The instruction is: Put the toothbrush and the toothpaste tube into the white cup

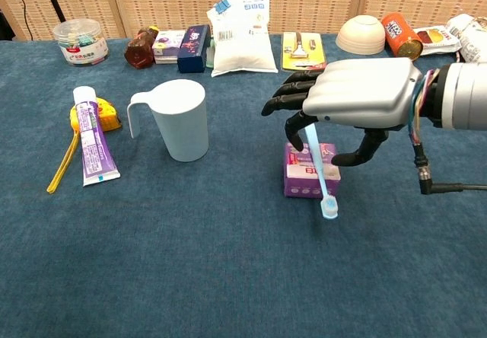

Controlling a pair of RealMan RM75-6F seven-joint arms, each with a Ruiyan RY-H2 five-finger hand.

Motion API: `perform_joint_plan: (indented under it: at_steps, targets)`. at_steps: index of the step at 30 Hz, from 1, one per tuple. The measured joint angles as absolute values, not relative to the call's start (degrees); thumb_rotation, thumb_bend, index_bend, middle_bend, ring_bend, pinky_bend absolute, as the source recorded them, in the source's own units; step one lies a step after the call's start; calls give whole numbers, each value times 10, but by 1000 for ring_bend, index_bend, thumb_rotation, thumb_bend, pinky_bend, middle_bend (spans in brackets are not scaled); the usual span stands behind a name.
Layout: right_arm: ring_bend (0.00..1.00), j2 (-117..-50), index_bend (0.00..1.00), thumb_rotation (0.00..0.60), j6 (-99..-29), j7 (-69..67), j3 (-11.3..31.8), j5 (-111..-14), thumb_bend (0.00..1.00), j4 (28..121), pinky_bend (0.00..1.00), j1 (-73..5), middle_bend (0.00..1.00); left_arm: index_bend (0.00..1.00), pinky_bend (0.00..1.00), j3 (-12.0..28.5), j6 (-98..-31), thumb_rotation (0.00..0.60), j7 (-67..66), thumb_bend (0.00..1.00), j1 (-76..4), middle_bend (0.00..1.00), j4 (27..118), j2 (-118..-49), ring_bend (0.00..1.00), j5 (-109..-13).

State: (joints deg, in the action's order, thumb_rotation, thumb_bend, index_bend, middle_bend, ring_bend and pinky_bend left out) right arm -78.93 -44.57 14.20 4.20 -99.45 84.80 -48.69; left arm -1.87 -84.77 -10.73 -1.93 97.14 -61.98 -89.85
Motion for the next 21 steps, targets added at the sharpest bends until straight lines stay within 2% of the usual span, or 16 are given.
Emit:
perform_joint_plan:
  at_steps: [21]
  targets:
    - [0,-810,420,600,-457,147,24,-982,366,836,11,-501,79,0,0,-20,-850,600,-104,5,-19,0,971,-619,0,-899]
